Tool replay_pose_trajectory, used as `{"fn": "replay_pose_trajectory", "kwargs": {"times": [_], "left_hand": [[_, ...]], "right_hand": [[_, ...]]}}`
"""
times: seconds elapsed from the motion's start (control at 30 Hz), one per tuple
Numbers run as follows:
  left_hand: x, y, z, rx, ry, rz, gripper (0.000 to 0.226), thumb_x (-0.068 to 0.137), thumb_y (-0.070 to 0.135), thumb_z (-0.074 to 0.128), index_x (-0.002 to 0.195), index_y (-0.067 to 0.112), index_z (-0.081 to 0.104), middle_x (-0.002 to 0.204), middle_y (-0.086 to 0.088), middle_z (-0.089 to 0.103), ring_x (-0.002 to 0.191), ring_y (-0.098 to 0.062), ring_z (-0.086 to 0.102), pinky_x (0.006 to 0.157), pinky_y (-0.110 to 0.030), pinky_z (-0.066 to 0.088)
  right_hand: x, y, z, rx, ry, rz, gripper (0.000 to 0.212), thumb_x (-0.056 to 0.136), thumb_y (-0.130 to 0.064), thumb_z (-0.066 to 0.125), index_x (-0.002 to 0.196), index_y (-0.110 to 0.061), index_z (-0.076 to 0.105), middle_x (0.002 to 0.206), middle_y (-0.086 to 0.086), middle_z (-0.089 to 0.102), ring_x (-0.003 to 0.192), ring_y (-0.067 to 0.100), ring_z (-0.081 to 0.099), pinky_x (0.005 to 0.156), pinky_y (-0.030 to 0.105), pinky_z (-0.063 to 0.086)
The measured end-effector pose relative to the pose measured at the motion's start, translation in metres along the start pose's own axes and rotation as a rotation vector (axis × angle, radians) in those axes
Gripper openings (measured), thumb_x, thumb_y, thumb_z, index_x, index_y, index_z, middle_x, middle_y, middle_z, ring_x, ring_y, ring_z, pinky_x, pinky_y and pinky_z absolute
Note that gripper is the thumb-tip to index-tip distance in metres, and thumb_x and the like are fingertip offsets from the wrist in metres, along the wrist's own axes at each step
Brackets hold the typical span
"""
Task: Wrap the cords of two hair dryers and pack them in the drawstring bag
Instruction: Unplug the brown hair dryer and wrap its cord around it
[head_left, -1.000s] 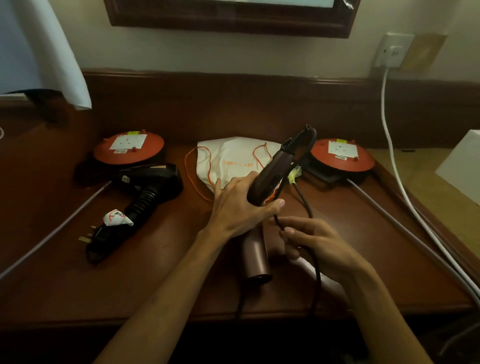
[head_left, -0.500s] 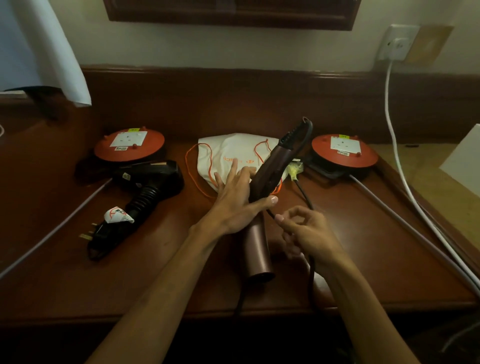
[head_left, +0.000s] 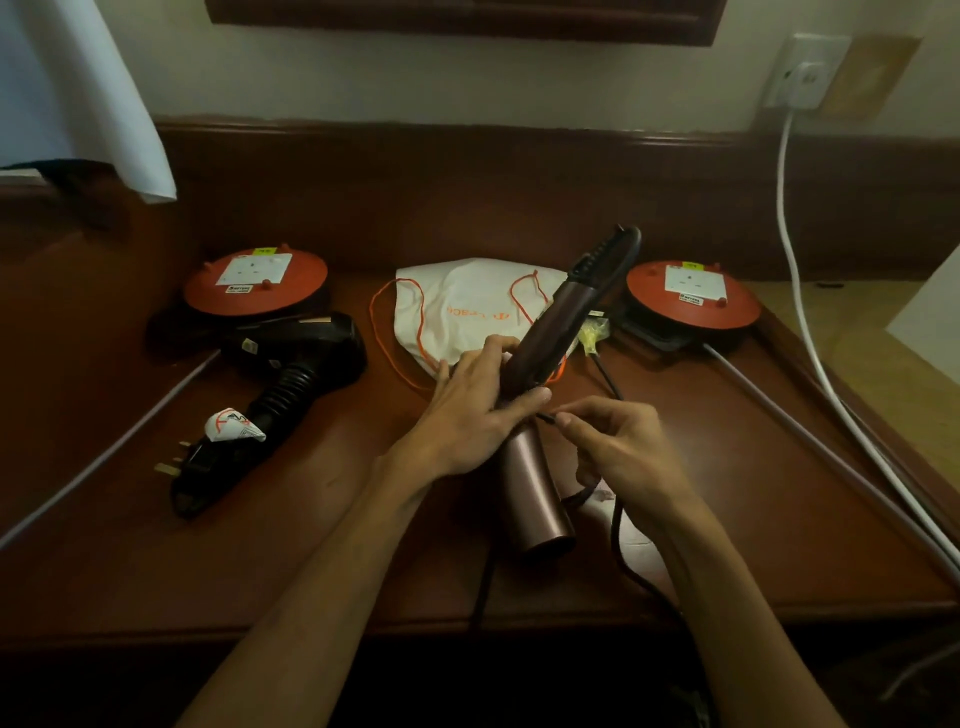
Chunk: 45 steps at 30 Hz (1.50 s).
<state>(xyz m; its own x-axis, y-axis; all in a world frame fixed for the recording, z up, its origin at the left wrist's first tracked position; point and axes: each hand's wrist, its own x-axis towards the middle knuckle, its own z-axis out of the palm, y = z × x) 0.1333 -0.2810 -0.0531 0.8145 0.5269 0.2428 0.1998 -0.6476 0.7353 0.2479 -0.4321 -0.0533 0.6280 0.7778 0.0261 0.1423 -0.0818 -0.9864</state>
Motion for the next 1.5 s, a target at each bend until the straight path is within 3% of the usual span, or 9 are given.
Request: {"fn": "replay_pose_trajectory", "kwargs": {"times": [0.13, 0.4, 0.57, 0.7, 0.8, 0.9, 1.1, 1.3, 1.5], "left_hand": [[-0.005, 0.000, 0.003, -0.111, 0.076, 0.017, 0.060, 0.086, 0.057, 0.066, 0.139, 0.031, 0.053, 0.112, 0.032, 0.048, 0.115, -0.001, 0.043, 0.115, -0.053, 0.032], [-0.011, -0.009, 0.001, -0.257, 0.103, -0.008, 0.057, 0.088, 0.052, 0.069, 0.141, 0.047, 0.050, 0.134, 0.014, 0.058, 0.132, -0.014, 0.050, 0.111, -0.050, 0.042], [-0.018, -0.012, -0.002, -0.360, -0.032, -0.041, 0.076, 0.086, 0.047, 0.076, 0.150, 0.035, 0.039, 0.132, 0.000, 0.061, 0.129, -0.016, 0.056, 0.113, -0.046, 0.043], [-0.028, -0.003, -0.010, -0.297, -0.163, -0.022, 0.054, 0.083, 0.038, 0.080, 0.127, 0.027, 0.050, 0.120, 0.011, 0.064, 0.119, -0.004, 0.060, 0.104, -0.029, 0.045], [-0.032, 0.008, -0.011, -0.019, -0.239, 0.090, 0.044, 0.082, 0.046, 0.080, 0.116, 0.031, 0.056, 0.125, 0.010, 0.062, 0.118, 0.000, 0.044, 0.109, -0.036, 0.029], [-0.029, 0.015, -0.011, 0.072, -0.233, 0.190, 0.041, 0.080, 0.041, 0.083, 0.111, 0.022, 0.063, 0.121, 0.006, 0.062, 0.109, 0.001, 0.043, 0.106, -0.031, 0.024], [-0.021, 0.020, -0.005, 0.331, -0.277, 0.179, 0.040, 0.076, 0.049, 0.082, 0.104, 0.026, 0.066, 0.113, 0.007, 0.062, 0.118, -0.010, 0.050, 0.121, -0.037, 0.002], [-0.011, 0.028, -0.004, 0.192, -0.218, 0.054, 0.062, 0.064, 0.037, 0.094, 0.104, 0.031, 0.047, 0.094, 0.011, 0.063, 0.100, -0.014, 0.055, 0.084, -0.034, 0.047], [-0.015, 0.019, -0.016, 0.001, -0.158, 0.129, 0.058, 0.066, 0.027, 0.094, 0.120, 0.025, 0.073, 0.093, 0.005, 0.075, 0.091, -0.008, 0.069, 0.083, -0.038, 0.057]], "right_hand": [[-0.004, 0.006, -0.004, 0.033, -0.030, 0.179, 0.031, 0.094, -0.026, 0.069, 0.093, 0.004, 0.066, 0.046, -0.005, 0.039, 0.036, 0.012, 0.029, 0.038, 0.025, 0.031], [-0.045, 0.020, -0.064, 0.546, -0.435, 0.439, 0.028, 0.095, -0.020, 0.067, 0.102, 0.007, 0.062, 0.050, 0.004, 0.036, 0.032, 0.009, 0.029, 0.032, 0.019, 0.032], [-0.041, 0.012, -0.086, -0.120, -0.385, 0.367, 0.045, 0.091, -0.039, 0.064, 0.084, 0.005, 0.068, 0.051, 0.007, 0.043, 0.040, 0.016, 0.030, 0.042, 0.026, 0.022], [0.016, 0.010, -0.094, -0.603, -0.296, 0.219, 0.058, 0.074, -0.066, 0.071, 0.062, -0.011, 0.059, 0.053, 0.002, 0.042, 0.048, 0.019, 0.035, 0.049, 0.029, 0.029], [0.060, 0.017, -0.093, -0.809, -0.365, 0.073, 0.036, 0.085, -0.047, 0.075, 0.091, -0.012, 0.069, 0.073, 0.000, 0.062, 0.065, 0.017, 0.058, 0.060, 0.019, 0.037], [0.091, 0.006, -0.095, -0.912, -0.491, 0.040, 0.026, 0.092, -0.022, 0.072, 0.074, -0.004, 0.067, 0.065, 0.001, 0.056, 0.062, 0.020, 0.057, 0.059, 0.014, 0.035], [0.093, -0.069, -0.099, -0.779, -0.644, 0.091, 0.046, 0.085, -0.044, 0.063, 0.093, 0.001, 0.070, 0.069, 0.003, 0.052, 0.059, 0.014, 0.046, 0.052, 0.023, 0.038], [0.045, -0.121, -0.041, -1.006, -0.638, -0.290, 0.027, 0.095, -0.039, 0.062, 0.082, -0.021, 0.077, 0.075, 0.003, 0.072, 0.070, 0.028, 0.066, 0.063, 0.045, 0.053], [-0.014, -0.102, -0.029, -0.964, -0.734, -0.296, 0.029, 0.102, -0.021, 0.054, 0.078, -0.014, 0.068, 0.060, -0.007, 0.053, 0.055, 0.008, 0.051, 0.051, 0.020, 0.038]]}}
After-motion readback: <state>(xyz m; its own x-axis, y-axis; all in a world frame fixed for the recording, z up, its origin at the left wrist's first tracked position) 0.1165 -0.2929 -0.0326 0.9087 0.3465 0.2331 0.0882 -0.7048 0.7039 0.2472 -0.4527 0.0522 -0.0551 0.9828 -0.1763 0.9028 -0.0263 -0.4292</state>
